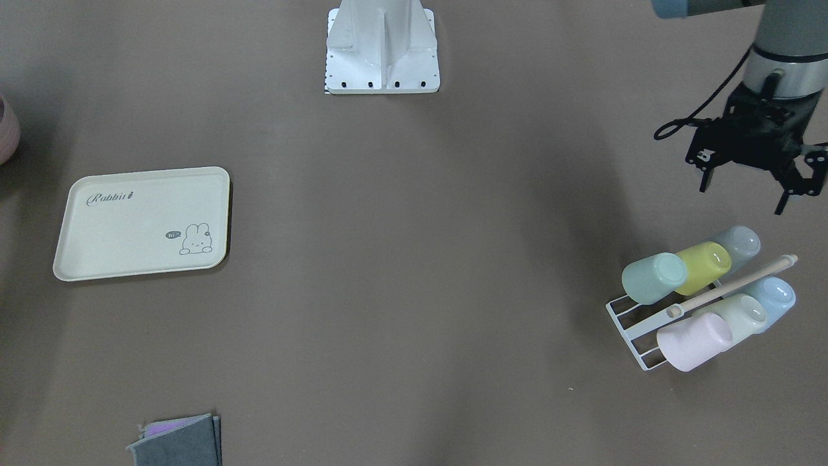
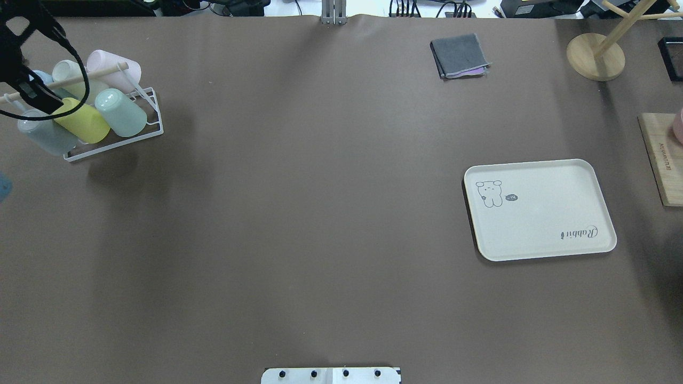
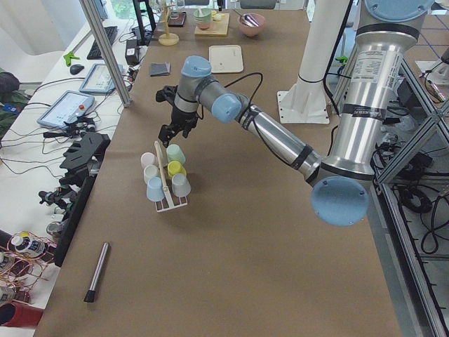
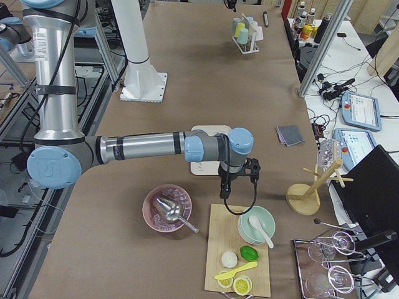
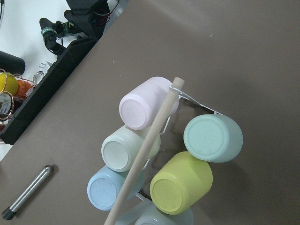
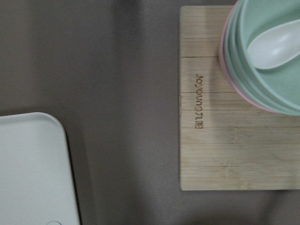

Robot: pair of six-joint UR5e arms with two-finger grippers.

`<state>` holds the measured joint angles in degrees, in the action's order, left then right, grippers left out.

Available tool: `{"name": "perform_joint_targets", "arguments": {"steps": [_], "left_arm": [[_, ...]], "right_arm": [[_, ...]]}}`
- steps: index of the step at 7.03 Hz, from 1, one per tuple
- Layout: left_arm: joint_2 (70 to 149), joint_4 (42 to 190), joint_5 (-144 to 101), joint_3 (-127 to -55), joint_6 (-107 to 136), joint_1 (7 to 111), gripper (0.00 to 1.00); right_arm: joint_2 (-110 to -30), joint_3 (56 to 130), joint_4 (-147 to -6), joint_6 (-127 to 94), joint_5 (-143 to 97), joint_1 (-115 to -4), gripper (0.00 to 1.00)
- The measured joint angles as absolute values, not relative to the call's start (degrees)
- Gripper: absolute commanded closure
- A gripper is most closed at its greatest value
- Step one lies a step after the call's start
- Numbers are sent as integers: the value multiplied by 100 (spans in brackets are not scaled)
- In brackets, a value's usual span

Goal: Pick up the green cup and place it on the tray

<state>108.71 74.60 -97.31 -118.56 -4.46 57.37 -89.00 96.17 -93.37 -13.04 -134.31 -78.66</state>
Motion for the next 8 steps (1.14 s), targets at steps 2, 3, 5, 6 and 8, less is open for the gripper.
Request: {"name": "perform_joint_targets", "arguments": {"steps": [2, 3, 5, 6, 8], "left_arm": [[11266, 6557, -8292, -11816, -761, 4919, 1], [11330, 6379, -7517, -11719, -1126, 4610, 1], [11371, 6383, -6449, -11488, -2091, 4398, 1], [11398, 6557, -5922, -11311, -2644, 4292, 1], [11455, 6796, -5154, -10931, -3576, 4017, 1]], "right_arm": [[-8600, 9362, -9327, -1564, -13422, -7397, 0], [-8486, 9265, -9326, -1603, -13421, -7266, 0], [-8307, 9118, -9183, -1712, -13424, -7153, 0], [-8234, 9082, -9079, -1968, -13437, -7068, 0], [-8212, 8950, -8517, -2621, -13466, -6973, 0]]}}
